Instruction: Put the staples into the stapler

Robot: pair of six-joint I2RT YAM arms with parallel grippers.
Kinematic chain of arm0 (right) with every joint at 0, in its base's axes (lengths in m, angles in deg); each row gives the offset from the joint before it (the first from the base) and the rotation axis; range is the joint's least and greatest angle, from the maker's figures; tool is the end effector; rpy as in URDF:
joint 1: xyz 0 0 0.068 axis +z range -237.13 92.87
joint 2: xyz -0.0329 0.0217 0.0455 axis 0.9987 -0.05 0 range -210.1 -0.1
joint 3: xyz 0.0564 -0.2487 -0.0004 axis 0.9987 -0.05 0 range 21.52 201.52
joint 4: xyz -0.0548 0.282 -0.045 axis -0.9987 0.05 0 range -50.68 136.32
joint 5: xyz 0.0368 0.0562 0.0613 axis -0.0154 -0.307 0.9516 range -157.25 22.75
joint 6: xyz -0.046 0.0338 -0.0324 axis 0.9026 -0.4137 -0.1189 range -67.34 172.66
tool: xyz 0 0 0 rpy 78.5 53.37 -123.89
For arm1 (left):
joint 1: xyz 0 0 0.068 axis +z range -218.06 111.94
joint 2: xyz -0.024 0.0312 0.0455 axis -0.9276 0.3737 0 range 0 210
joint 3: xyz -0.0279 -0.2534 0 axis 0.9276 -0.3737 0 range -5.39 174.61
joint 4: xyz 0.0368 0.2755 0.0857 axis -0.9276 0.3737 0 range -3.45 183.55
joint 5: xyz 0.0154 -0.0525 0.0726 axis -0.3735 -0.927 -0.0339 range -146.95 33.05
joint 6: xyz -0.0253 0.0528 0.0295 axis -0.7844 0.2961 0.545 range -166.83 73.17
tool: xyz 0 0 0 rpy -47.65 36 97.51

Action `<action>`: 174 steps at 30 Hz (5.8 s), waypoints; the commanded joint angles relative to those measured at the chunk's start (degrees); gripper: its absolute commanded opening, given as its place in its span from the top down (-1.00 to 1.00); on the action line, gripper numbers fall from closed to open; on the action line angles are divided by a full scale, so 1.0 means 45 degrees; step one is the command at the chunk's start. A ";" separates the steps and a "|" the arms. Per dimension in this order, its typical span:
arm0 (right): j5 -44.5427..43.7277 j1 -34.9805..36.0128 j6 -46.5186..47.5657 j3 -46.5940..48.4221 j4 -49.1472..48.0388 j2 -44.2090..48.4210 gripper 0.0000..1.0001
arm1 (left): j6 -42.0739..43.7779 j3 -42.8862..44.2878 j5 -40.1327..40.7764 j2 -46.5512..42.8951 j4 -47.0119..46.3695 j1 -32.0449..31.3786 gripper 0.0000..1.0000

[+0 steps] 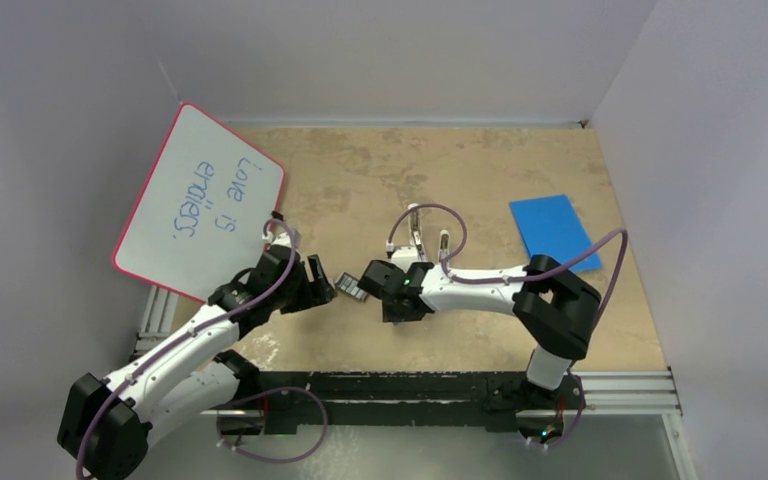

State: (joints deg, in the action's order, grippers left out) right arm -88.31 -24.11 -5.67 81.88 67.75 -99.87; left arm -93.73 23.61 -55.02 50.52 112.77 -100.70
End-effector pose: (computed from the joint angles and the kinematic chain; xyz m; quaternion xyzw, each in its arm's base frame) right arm 0.1794 0.3117 0.1134 -0.0044 0.9654 0.0770 0.2489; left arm 0.1923 -0.1211 0.1646 -0.1218 0.9247 -0.2184 0.2872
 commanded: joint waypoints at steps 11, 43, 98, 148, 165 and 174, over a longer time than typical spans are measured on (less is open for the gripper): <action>0.0473 0.0173 -0.0184 -0.1361 0.0369 0.1203 0.30 | 0.0147 0.0266 -0.0039 -0.0227 -0.0191 0.0054 -0.36; -0.0066 0.0038 0.0237 -0.0803 -0.0417 0.0365 0.44 | 0.0128 0.0217 -0.0020 -0.0310 -0.0116 0.0057 -0.36; -0.3627 -0.2755 0.5432 0.0038 -0.4075 0.2733 0.64 | 0.0362 0.0979 -0.1398 0.1216 -0.1114 0.0060 -0.37; -0.0755 -0.4591 0.7883 -0.0913 -0.5698 0.0949 0.69 | 0.0228 0.1379 -0.2416 0.3451 -0.3513 0.0059 -0.35; -0.0555 -0.4591 0.7886 -0.0932 -0.5715 0.0846 0.69 | 0.0185 0.1316 -0.2383 0.3451 -0.3458 0.0049 -0.35; -0.0805 -0.4589 0.7805 -0.0913 -0.5775 0.1283 0.69 | 0.0169 0.1311 -0.2346 0.3470 -0.3463 0.0048 -0.35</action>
State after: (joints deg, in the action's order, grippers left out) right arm -91.26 -44.46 29.35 77.94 42.83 -96.26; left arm -92.74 27.37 -65.71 65.82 98.94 -100.70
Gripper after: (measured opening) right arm 0.157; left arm 0.676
